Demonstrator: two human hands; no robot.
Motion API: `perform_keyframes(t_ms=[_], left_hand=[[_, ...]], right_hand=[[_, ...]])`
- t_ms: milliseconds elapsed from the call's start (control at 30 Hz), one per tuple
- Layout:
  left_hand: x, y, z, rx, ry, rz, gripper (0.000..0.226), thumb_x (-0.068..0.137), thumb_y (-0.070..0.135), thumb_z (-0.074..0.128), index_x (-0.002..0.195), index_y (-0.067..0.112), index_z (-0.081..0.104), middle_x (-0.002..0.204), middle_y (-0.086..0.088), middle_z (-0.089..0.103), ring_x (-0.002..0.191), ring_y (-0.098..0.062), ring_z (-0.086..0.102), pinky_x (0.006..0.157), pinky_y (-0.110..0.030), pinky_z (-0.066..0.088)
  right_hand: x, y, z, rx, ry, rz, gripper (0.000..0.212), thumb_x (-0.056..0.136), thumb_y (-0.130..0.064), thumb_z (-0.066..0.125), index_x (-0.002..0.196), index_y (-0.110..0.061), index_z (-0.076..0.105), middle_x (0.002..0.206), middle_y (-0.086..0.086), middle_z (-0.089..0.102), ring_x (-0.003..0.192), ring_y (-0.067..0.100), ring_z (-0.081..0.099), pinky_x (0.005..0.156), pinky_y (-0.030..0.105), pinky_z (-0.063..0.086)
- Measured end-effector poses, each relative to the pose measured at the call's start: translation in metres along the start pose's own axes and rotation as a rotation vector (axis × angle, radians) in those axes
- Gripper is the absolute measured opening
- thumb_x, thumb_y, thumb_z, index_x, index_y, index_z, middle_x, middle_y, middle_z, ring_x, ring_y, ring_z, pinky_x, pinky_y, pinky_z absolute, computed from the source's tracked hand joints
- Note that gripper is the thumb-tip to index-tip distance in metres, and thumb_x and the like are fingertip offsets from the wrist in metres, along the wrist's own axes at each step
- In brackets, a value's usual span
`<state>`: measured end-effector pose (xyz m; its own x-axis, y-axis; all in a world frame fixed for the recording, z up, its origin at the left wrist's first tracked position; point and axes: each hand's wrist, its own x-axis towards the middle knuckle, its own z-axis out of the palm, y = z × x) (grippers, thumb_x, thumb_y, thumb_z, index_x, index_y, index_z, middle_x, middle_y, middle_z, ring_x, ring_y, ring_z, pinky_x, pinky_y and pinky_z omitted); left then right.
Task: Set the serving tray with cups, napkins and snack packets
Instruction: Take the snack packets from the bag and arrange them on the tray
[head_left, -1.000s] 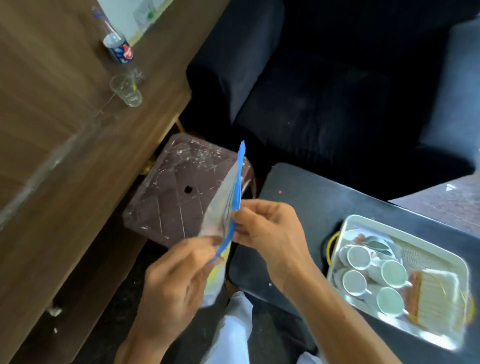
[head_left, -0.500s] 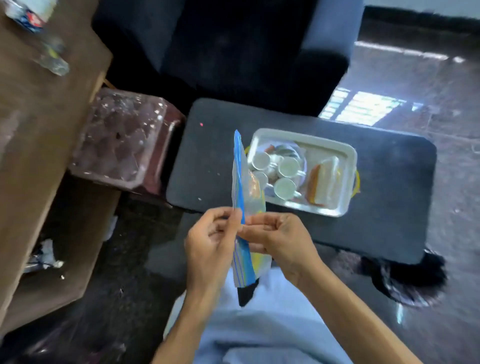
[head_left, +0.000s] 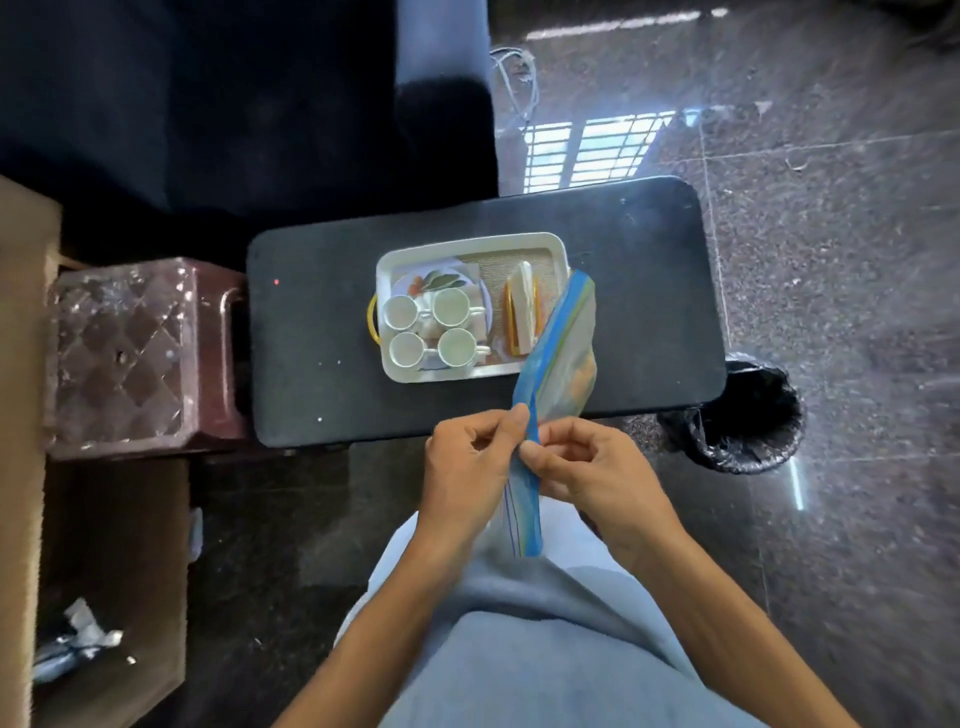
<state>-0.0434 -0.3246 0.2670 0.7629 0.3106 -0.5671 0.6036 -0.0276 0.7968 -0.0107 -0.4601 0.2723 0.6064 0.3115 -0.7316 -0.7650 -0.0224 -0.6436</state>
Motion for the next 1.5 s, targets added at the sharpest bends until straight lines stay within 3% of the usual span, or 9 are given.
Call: perform_keyframes(t_ms=[133,267,367,600,700,800,900,1067,1500], left_hand=[[0.012,0.018,0.019,0.043,-0.003,0.011,0.033,0.101,0.026,0.062,0.076,0.01,0.076,0.073,-0.016,0.073,0.067,-0.013,0.057,0.067,-0.04,0.053],[0.031,0.037,0.036,-0.23,-0.045,-0.163,0.031,0.104,0.018,0.056,0.083,0.014,0.078,0.079,-0.004,0.081,0.076,-0.012,0.077,0.076,-0.029,0.064],[0.045,0.049,0.043,-0.436,-0.154,-0.272,0.03,0.105,0.019,0.052,0.089,0.006,0.075,0.079,-0.007,0.081,0.073,-0.014,0.079,0.064,-0.023,0.062],[0.059,0.063,0.076,-0.384,-0.254,-0.213,0.026,0.103,0.019,0.055,0.094,0.011,0.078,0.091,-0.01,0.082,0.087,-0.018,0.08,0.074,-0.024,0.063],[0.062,0.07,0.098,-0.175,-0.231,-0.097,0.026,0.097,0.034,0.059,0.098,0.018,0.079,0.099,-0.003,0.082,0.097,-0.016,0.078,0.086,-0.028,0.062],[0.059,0.082,0.121,-0.086,-0.211,-0.032,0.033,0.088,0.045,0.059,0.096,0.021,0.08,0.093,0.007,0.081,0.092,-0.007,0.076,0.075,-0.017,0.058],[0.057,0.091,0.143,-0.153,-0.157,-0.048,0.024,0.099,0.029,0.06,0.097,0.017,0.081,0.092,0.004,0.082,0.091,-0.01,0.078,0.073,-0.015,0.058],[0.054,0.097,0.173,-0.294,-0.052,-0.132,0.025,0.1,0.022,0.06,0.09,0.019,0.082,0.092,-0.006,0.083,0.09,-0.021,0.08,0.078,-0.026,0.063],[0.055,0.077,0.161,-0.589,0.102,-0.258,0.027,0.09,0.028,0.063,0.086,0.011,0.083,0.09,-0.012,0.082,0.08,-0.016,0.08,0.069,-0.023,0.064]], right_hand=[[-0.001,-0.007,-0.01,0.137,0.126,0.026,0.013,0.088,-0.005,0.07,0.077,-0.012,0.069,0.081,0.017,0.065,0.079,0.024,0.065,0.081,0.039,0.061],[0.002,-0.02,-0.021,0.299,0.17,0.021,0.007,0.095,-0.005,0.06,0.094,-0.005,0.068,0.087,0.013,0.072,0.08,0.017,0.069,0.071,0.022,0.057],[0.005,-0.031,-0.038,0.387,0.201,-0.02,0.01,0.093,-0.008,0.06,0.088,-0.008,0.069,0.084,0.01,0.073,0.08,0.015,0.07,0.074,0.023,0.058],[0.015,-0.057,-0.092,0.134,0.237,-0.047,0.009,0.088,-0.005,0.067,0.09,-0.013,0.063,0.077,0.005,0.07,0.074,0.014,0.069,0.066,0.026,0.059],[0.028,-0.073,-0.113,-0.046,0.32,-0.107,0.018,0.085,-0.024,0.076,0.099,-0.02,0.065,0.082,0.001,0.069,0.076,0.009,0.068,0.061,0.027,0.057],[0.039,-0.094,-0.135,-0.331,0.388,-0.218,0.036,0.077,-0.048,0.078,0.104,-0.027,0.067,0.086,-0.005,0.074,0.08,0.011,0.071,0.066,0.03,0.059],[0.05,-0.111,-0.156,-0.469,0.418,-0.31,0.022,0.084,-0.035,0.077,0.1,-0.021,0.071,0.082,-0.005,0.074,0.077,0.009,0.071,0.071,0.027,0.059],[0.058,-0.122,-0.183,-0.484,0.403,-0.313,0.01,0.087,-0.025,0.074,0.091,-0.015,0.074,0.078,-0.001,0.075,0.076,0.017,0.072,0.075,0.036,0.06],[0.055,-0.12,-0.222,-0.452,0.467,-0.282,0.006,0.087,-0.019,0.073,0.082,-0.023,0.074,0.071,-0.008,0.073,0.064,0.002,0.064,0.068,0.023,0.052]])
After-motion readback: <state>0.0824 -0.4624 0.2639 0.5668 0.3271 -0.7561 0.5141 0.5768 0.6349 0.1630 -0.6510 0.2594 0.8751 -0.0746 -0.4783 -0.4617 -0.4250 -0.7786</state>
